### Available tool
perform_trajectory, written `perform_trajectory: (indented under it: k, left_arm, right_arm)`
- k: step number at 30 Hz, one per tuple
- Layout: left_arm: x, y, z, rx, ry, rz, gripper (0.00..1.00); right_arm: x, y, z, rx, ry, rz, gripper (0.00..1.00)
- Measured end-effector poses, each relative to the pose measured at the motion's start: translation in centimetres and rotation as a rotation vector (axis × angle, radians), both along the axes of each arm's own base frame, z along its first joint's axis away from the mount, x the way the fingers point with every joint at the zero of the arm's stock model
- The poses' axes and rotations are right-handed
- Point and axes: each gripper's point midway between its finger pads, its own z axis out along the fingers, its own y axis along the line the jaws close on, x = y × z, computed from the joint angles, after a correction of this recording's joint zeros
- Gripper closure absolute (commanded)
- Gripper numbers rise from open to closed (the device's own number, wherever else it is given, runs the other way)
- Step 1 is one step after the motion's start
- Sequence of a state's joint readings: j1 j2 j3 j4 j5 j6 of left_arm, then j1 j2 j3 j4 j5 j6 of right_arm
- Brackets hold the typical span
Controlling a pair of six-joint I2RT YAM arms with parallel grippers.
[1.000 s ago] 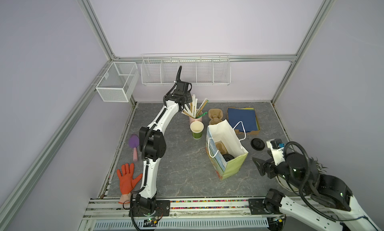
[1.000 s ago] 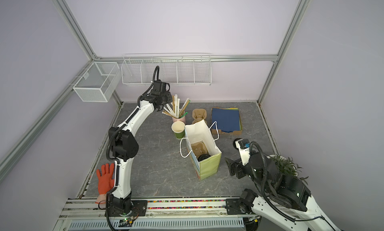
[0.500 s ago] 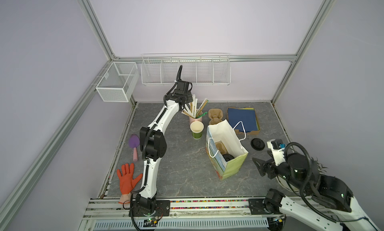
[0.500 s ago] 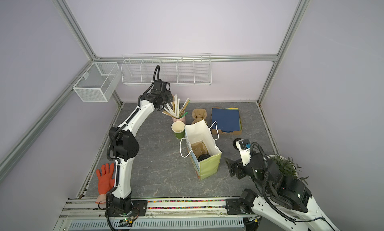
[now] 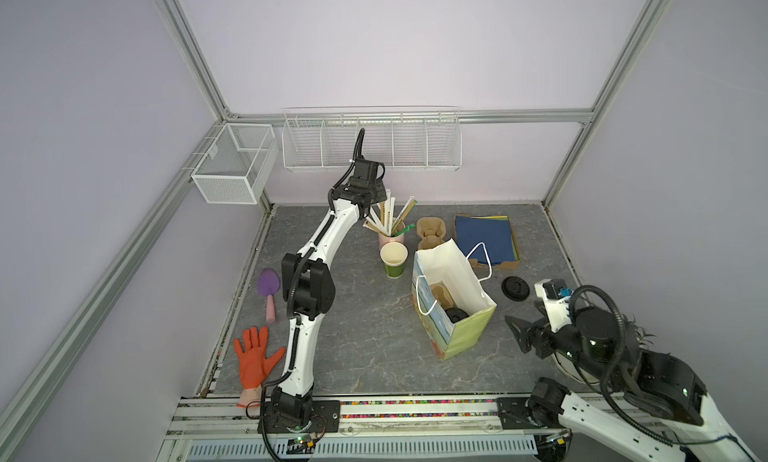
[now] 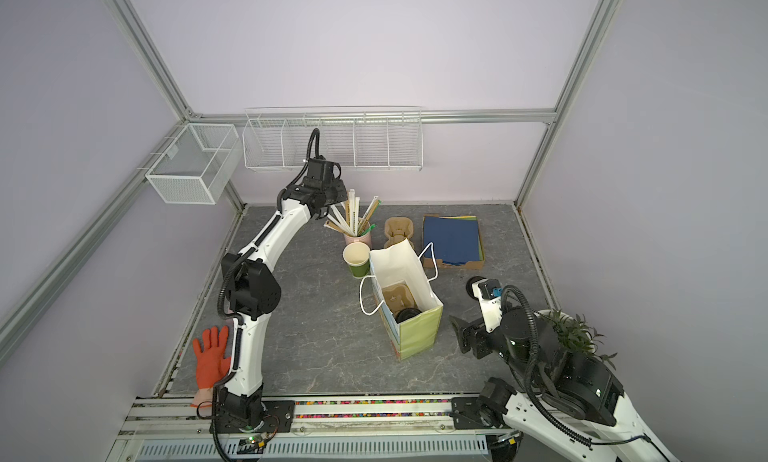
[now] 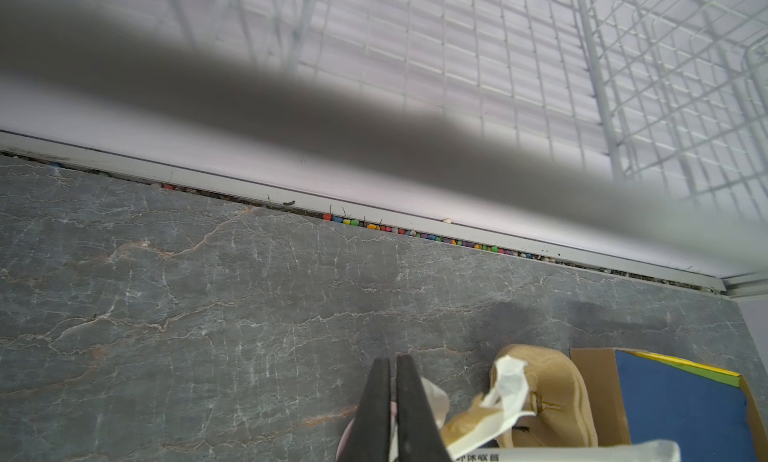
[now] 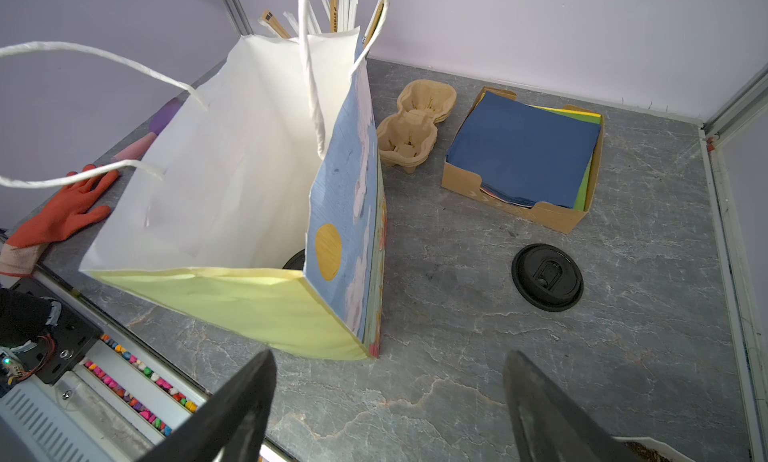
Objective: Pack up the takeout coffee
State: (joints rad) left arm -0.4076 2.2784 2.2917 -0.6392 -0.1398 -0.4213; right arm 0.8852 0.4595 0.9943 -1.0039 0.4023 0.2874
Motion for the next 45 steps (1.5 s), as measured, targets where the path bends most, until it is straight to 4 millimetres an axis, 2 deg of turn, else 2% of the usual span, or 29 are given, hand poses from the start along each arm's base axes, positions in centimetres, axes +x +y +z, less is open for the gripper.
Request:
perform_trajectory:
  k: [17, 25, 45]
  left_arm:
    - [0.02, -0.14, -0.07, 0.006, -0.001, -0.013, 0.9]
    - [0.09, 0.05, -0.13, 0.03, -0.006, -0.016, 0.86]
    - [0.25, 0.33, -0.5, 0.061, -0.01, -0.014, 0.89]
  right_arm:
    - [-0.02, 0.06, -0.09, 0.003, 0.0, 0.003, 0.12]
    - [0.01, 0.1, -0.03, 0.005, -0.002, 0.003, 0.12]
    - [-0.03, 0.14, -0.05, 0.006, -0.001, 0.006, 0.12]
